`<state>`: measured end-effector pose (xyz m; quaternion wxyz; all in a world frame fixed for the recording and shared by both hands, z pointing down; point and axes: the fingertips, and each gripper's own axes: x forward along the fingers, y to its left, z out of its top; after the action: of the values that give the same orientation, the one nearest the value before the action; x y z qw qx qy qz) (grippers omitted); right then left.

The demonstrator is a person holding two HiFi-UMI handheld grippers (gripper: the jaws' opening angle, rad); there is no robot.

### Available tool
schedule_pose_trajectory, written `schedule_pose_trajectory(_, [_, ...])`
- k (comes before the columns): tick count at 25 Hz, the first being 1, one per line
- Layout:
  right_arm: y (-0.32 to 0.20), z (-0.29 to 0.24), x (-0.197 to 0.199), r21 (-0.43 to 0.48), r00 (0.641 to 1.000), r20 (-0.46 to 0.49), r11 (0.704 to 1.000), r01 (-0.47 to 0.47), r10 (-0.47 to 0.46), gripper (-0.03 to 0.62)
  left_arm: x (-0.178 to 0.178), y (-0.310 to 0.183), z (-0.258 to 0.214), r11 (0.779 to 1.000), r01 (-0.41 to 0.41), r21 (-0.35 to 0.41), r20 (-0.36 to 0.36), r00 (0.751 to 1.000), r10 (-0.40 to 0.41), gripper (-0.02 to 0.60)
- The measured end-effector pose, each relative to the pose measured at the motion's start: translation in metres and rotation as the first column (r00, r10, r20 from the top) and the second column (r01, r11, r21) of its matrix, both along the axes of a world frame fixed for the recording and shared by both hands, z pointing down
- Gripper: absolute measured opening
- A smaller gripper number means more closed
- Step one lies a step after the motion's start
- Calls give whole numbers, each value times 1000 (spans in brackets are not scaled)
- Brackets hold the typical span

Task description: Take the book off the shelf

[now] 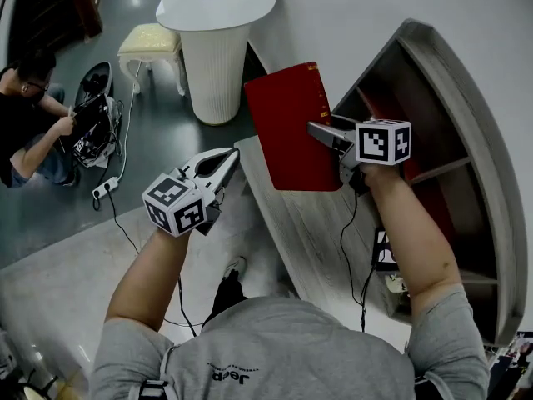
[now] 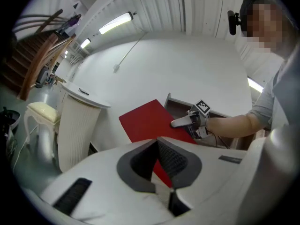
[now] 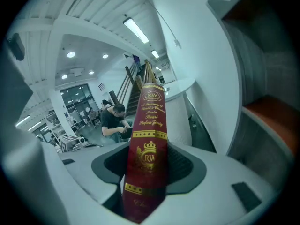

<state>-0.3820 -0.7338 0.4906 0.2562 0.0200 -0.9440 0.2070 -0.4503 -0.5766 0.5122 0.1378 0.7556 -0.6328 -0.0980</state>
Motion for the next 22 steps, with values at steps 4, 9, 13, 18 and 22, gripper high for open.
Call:
schedule_pose_trajectory(4, [-5, 56, -4, -62, 997, -74, 998, 26, -30, 233, -1, -15, 35, 999, -8, -32, -29, 1000, 7, 17])
schedule_pose_trajectory(9, [1, 128, -7, -141, 985, -160, 989, 39, -62, 233, 0, -18, 84, 996, -40, -81, -72, 997, 34, 17])
schedule_pose_trajectory(13, [8, 166, -14, -194, 974, -211, 980, 37, -78, 233, -9, -18, 106, 993, -45, -108, -95, 995, 35, 17])
schedule_pose_trajectory(18, [13, 201, -18, -261, 960, -255, 964, 48, -117, 234, -10, -20, 123, 990, -72, -123, -120, 991, 57, 17])
schedule_pose_trajectory(22, [9, 226, -13, -288, 949, -290, 957, 33, -120, 234, -12, -23, 131, 989, -75, -129, -142, 988, 56, 17])
